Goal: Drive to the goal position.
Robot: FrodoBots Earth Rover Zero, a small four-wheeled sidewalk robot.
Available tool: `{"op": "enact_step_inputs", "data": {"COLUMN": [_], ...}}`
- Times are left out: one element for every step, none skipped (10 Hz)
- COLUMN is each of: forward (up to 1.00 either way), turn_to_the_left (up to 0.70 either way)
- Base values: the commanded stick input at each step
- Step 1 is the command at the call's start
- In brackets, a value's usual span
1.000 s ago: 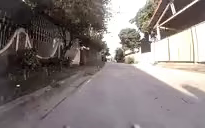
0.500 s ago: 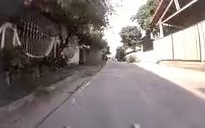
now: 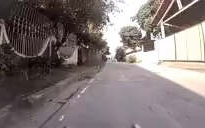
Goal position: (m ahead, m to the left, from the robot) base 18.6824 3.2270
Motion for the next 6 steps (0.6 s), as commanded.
{"op": "enact_step_inputs", "data": {"forward": [1.00, 1.00, 1.00, 1.00, 1.00, 1.00], "turn_to_the_left": [-0.40, -0.23, 0.00, 0.00, 0.00, 0.00]}}
